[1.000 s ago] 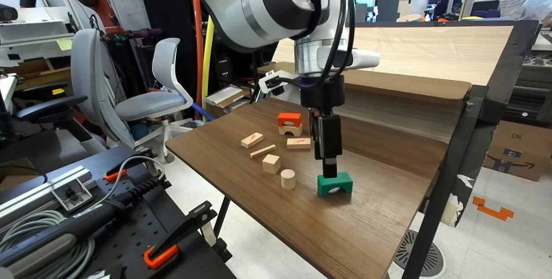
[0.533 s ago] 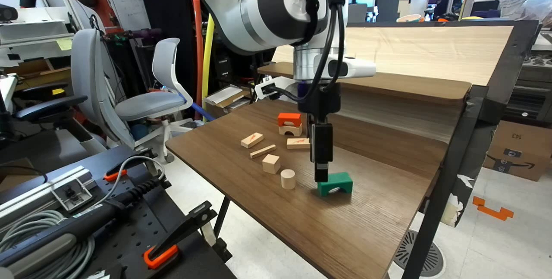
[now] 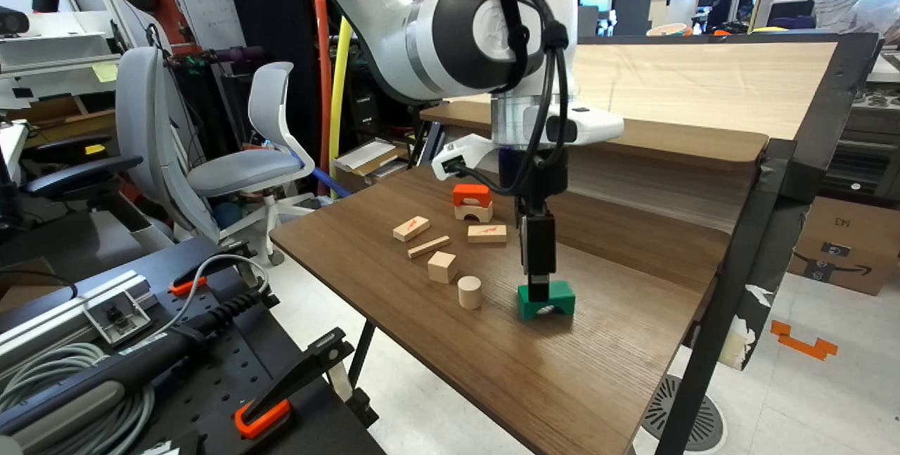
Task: Put the green block on top of the orange block
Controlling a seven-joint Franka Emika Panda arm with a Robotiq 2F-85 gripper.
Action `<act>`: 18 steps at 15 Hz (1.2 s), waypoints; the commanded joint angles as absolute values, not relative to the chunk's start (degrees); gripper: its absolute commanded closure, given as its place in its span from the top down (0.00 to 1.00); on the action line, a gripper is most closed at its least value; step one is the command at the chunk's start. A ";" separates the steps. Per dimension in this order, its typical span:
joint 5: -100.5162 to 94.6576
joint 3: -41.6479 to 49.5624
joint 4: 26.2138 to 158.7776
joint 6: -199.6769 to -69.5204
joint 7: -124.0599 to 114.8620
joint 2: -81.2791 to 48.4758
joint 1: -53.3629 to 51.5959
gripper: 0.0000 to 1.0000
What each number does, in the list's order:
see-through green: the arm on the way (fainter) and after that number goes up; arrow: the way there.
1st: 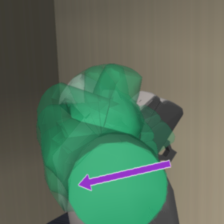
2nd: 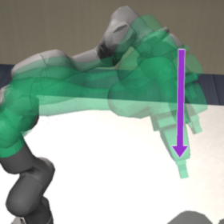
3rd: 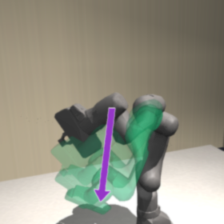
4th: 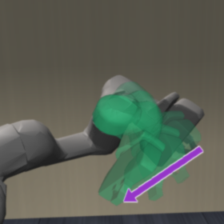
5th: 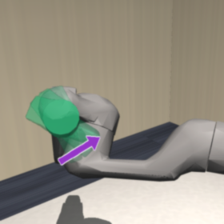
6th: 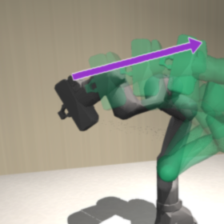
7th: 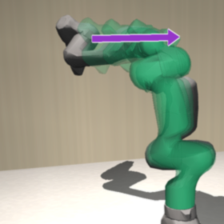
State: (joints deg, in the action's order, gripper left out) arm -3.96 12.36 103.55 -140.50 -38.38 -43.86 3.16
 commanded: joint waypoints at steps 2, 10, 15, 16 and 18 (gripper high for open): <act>-1.97 13.90 97.08 -142.33 -38.19 -50.10 3.07 1.00; -1.12 14.67 95.93 -140.54 -38.34 -49.76 2.47 0.27; -2.25 17.15 96.42 -131.32 -42.29 -47.11 0.12 0.13; -2.05 17.06 95.94 -129.27 -43.13 -46.88 0.10 0.13; -1.43 16.67 94.76 -125.23 -45.80 -46.37 0.14 0.13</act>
